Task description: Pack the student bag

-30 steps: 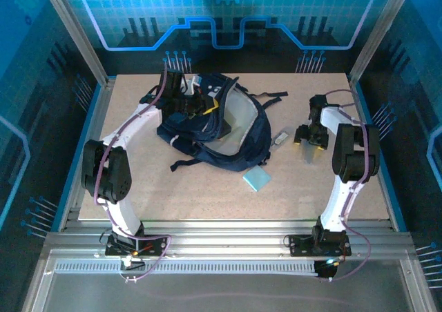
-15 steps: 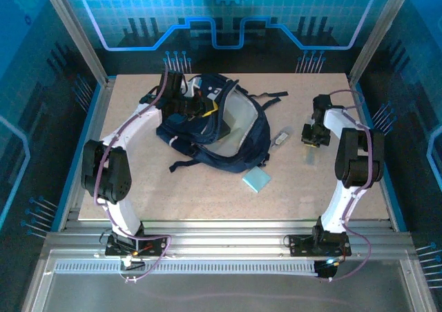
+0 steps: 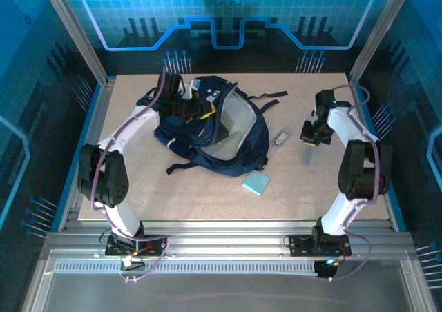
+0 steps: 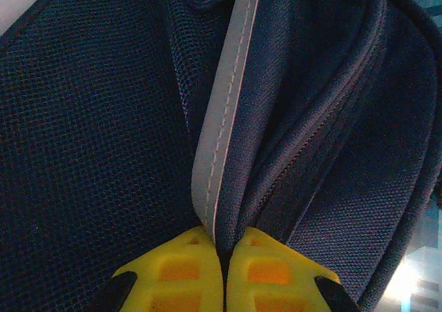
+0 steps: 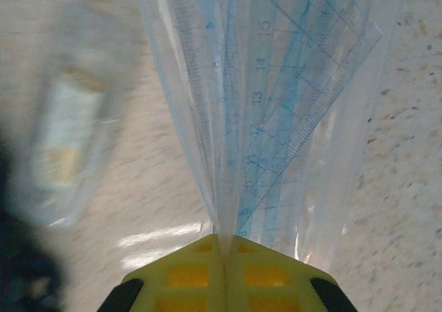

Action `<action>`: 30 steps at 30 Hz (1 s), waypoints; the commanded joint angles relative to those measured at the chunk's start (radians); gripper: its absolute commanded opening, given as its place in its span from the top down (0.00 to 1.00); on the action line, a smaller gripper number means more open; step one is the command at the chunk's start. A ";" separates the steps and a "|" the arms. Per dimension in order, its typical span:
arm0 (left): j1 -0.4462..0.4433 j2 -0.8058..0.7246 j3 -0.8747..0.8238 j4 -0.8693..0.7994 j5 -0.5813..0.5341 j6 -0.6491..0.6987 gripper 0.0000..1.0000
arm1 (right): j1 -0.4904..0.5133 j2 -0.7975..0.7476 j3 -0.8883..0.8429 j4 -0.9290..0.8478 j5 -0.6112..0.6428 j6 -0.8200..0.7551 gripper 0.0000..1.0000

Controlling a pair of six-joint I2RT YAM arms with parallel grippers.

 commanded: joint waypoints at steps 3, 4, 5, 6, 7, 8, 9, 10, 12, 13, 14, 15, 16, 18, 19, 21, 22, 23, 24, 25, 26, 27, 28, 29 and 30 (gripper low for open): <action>0.009 -0.032 0.018 0.087 0.086 -0.079 1.00 | 0.088 -0.148 0.013 -0.002 -0.275 0.085 1.00; 0.009 -0.031 0.017 0.097 0.093 -0.089 1.00 | 0.112 -0.159 -0.001 0.036 -0.328 0.118 1.00; 0.009 -0.034 0.017 0.104 0.098 -0.099 1.00 | 0.136 -0.163 -0.015 0.079 -0.377 0.144 1.00; 0.009 -0.034 0.019 0.109 0.104 -0.107 1.00 | 0.169 -0.164 -0.027 0.129 -0.415 0.175 1.00; 0.010 -0.036 0.019 0.113 0.110 -0.112 1.00 | 0.204 -0.159 -0.038 0.182 -0.427 0.216 1.00; 0.010 -0.038 0.018 0.119 0.114 -0.117 1.00 | 0.241 -0.148 -0.047 0.233 -0.445 0.246 1.00; 0.008 -0.040 0.014 0.128 0.120 -0.130 1.00 | 0.284 -0.130 -0.055 0.310 -0.472 0.279 1.00; 0.008 -0.043 0.007 0.147 0.131 -0.148 1.00 | 0.325 -0.102 -0.060 0.397 -0.504 0.308 1.00; 0.005 -0.046 -0.008 0.187 0.147 -0.184 1.00 | 0.396 -0.026 -0.023 0.480 -0.509 0.337 1.00; 0.003 -0.050 -0.014 0.201 0.150 -0.192 1.00 | 0.428 0.020 0.011 0.498 -0.498 0.344 1.00; 0.003 -0.054 -0.019 0.208 0.149 -0.202 1.00 | 0.455 0.059 0.038 0.519 -0.488 0.355 1.00; 0.003 -0.060 -0.026 0.226 0.147 -0.214 1.00 | 0.478 0.106 0.069 0.555 -0.493 0.372 1.00; 0.003 -0.065 -0.032 0.242 0.147 -0.225 1.00 | 0.495 0.156 0.098 0.601 -0.505 0.399 1.00; 0.002 -0.070 -0.036 0.263 0.145 -0.246 1.00 | 0.527 0.246 0.162 0.657 -0.517 0.445 1.00; 0.000 -0.071 -0.036 0.273 0.150 -0.257 1.00 | 0.540 0.292 0.197 0.686 -0.520 0.474 1.00; -0.004 -0.071 -0.039 0.285 0.157 -0.273 1.00 | 0.557 0.365 0.249 0.754 -0.511 0.531 1.00; -0.006 -0.072 -0.041 0.286 0.161 -0.277 1.00 | 0.565 0.396 0.269 0.796 -0.495 0.563 1.00; -0.009 -0.073 -0.043 0.285 0.163 -0.279 1.00 | 0.571 0.425 0.285 0.833 -0.479 0.596 1.00; -0.013 -0.075 -0.046 0.284 0.165 -0.281 1.00 | 0.576 0.452 0.298 0.876 -0.452 0.637 1.00; -0.015 -0.077 -0.050 0.283 0.163 -0.282 1.00 | 0.580 0.478 0.313 0.913 -0.429 0.675 1.00; -0.018 -0.078 -0.053 0.284 0.161 -0.285 1.00 | 0.584 0.501 0.330 0.934 -0.406 0.701 1.00; -0.021 -0.080 -0.056 0.288 0.160 -0.290 1.00 | 0.589 0.527 0.349 0.951 -0.376 0.726 1.00; -0.023 -0.081 -0.060 0.294 0.160 -0.295 1.00 | 0.594 0.552 0.369 0.973 -0.360 0.746 1.00; -0.024 -0.083 -0.063 0.300 0.157 -0.300 1.00 | 0.598 0.575 0.393 0.985 -0.358 0.758 1.00; -0.024 -0.085 -0.065 0.305 0.155 -0.305 1.00 | 0.602 0.598 0.426 0.981 -0.372 0.773 1.00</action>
